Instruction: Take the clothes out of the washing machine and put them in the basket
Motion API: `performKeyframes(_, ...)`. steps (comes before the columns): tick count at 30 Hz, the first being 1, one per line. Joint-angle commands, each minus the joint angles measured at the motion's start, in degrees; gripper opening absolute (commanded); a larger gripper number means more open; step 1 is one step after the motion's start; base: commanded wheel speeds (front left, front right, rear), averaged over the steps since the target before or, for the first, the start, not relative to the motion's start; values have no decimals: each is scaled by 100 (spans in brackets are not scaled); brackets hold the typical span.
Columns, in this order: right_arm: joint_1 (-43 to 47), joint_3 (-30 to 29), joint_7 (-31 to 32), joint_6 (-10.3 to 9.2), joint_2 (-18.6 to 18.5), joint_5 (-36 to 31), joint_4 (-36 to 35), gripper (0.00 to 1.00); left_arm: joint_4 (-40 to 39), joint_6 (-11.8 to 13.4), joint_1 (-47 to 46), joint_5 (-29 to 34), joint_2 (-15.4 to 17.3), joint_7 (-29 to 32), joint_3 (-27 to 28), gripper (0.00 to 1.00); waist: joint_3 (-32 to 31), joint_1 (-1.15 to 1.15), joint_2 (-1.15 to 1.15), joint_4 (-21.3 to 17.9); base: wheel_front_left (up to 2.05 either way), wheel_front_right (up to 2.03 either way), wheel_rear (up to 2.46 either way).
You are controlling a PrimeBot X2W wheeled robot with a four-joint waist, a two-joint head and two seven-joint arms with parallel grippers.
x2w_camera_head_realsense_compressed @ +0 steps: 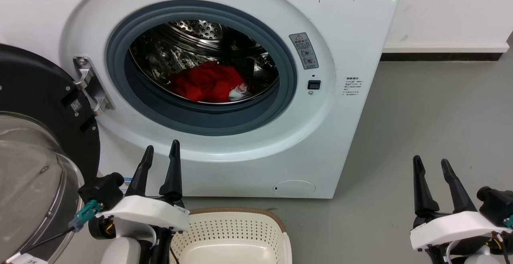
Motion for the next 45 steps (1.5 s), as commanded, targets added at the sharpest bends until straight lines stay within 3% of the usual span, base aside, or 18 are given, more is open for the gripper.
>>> performKeyframes(1, -16, -4, -52, 1, 1, -110, -33, 100, -22, -17, -119, 116, 35, -42, -24, 100, 1, 0, 0, 2, 0, 0, 0)
performKeyframes(24, -21, -35, -166, 0, 4, -1482, 7, 100, 199, -19, -170, 1586, 59, -353, -115, 100, -5, 0, 0, 13, 0, 0, 0)
performKeyframes(45, -4, -52, -297, -1, 6, -2316, 68, 100, 330, -21, -190, 2519, 1, -577, -74, 100, -14, 0, 0, 32, 0, 0, 0)
